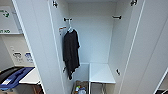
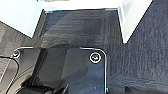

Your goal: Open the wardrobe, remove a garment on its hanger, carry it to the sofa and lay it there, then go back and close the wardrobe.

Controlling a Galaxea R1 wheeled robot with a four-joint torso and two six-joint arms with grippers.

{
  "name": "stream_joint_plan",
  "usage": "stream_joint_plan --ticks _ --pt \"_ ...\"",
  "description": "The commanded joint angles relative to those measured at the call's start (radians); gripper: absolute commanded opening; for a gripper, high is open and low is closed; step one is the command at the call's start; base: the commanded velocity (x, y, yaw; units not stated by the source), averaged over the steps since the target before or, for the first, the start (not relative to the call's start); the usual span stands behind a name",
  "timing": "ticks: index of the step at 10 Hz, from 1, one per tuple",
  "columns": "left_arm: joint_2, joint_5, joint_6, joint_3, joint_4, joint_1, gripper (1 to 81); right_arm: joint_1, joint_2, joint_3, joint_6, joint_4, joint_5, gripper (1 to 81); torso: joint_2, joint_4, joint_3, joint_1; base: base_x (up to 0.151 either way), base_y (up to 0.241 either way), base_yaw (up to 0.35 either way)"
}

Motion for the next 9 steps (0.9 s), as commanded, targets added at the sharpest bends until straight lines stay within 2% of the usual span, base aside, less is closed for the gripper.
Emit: stream_joint_plan --ticks 1,2,4,7,9 --pt "-0.19 -0.087 -0.041 0.075 -0.048 -0.052 81.1 0.105 -0.115 0.003 0.079 0.026 0.059 81.1 0.0 0.0 0.0 0.0 0.0 0.0 0.0" --pt "-0.224 -0.113 -0.052 0.078 -0.055 -0.053 81.1 0.12 -0.149 -0.005 0.128 0.026 0.097 81.1 0.0 0.0 0.0 0.0 0.0 0.0 0.0" --pt "-0.308 -0.203 -0.131 0.084 -0.054 -0.073 81.1 0.186 -0.2 -0.059 0.205 0.029 0.1 81.1 0.0 0.0 0.0 0.0 0.0 0.0 0.0" --pt "-0.339 -0.213 -0.278 -0.033 -0.054 -0.165 81.1 0.283 -0.208 -0.145 0.249 0.028 0.088 81.1 0.0 0.0 0.0 0.0 0.0 0.0 0.0" --pt "-0.343 -0.207 -0.319 -0.118 -0.055 -0.238 81.1 0.349 -0.223 -0.207 0.305 0.028 0.06 81.1 0.0 0.0 0.0 0.0 0.0 0.0 0.0"
